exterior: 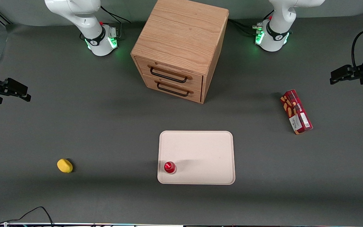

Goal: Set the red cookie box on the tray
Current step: 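Move the left gripper down over the red plaid cookie box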

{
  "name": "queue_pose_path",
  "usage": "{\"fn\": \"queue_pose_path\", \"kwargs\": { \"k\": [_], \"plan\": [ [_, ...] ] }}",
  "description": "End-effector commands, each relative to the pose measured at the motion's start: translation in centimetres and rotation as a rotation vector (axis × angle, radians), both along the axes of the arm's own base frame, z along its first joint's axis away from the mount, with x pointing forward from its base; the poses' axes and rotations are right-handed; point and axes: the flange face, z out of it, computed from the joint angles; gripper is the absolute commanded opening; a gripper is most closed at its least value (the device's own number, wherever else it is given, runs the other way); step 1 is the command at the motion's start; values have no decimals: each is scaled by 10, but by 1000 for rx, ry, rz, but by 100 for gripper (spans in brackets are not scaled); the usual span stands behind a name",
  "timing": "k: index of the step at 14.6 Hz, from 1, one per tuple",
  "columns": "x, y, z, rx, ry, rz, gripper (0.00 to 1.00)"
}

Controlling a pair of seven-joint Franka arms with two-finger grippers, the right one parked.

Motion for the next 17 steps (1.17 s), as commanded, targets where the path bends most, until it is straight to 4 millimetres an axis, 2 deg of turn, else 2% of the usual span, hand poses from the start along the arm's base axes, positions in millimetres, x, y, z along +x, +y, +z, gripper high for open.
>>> {"fn": "queue_pose_path", "kwargs": {
  "k": [1,3,6,11,13,16,17],
  "plan": [
    [8,0,2,18,18,-4,100],
    [9,-3,5,20,23,-5,100],
    [8,-2,-4,18,57,-27,100],
    [4,12,-77,12,98,-19,100],
    [3,25,-115,9,77,-1,100],
    [-1,27,-175,-2,36,14,100],
    [-5,34,-195,-3,16,28,100]
  ]
}}
